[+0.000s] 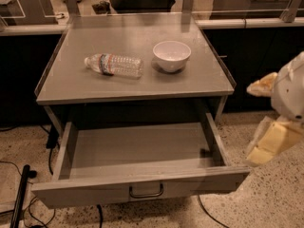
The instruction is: Close top drawer
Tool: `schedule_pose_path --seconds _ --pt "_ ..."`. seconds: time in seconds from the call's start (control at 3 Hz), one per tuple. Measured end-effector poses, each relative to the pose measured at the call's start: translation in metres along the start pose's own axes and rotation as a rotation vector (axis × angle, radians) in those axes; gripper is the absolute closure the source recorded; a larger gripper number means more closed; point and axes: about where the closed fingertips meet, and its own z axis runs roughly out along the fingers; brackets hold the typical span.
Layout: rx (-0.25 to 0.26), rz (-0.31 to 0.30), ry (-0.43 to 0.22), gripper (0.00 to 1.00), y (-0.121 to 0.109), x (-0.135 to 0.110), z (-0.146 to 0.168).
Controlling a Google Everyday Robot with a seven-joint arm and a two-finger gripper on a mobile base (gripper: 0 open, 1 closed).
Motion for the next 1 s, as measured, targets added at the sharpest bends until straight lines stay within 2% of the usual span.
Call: schedule_pose_path --seconds 0.67,1.0 --pt "-0.075 0.049 -0.056 0.64 0.051 0.019 0.077" --pt "-0.087 0.053 -0.054 0.88 0.056 0.022 0.084"
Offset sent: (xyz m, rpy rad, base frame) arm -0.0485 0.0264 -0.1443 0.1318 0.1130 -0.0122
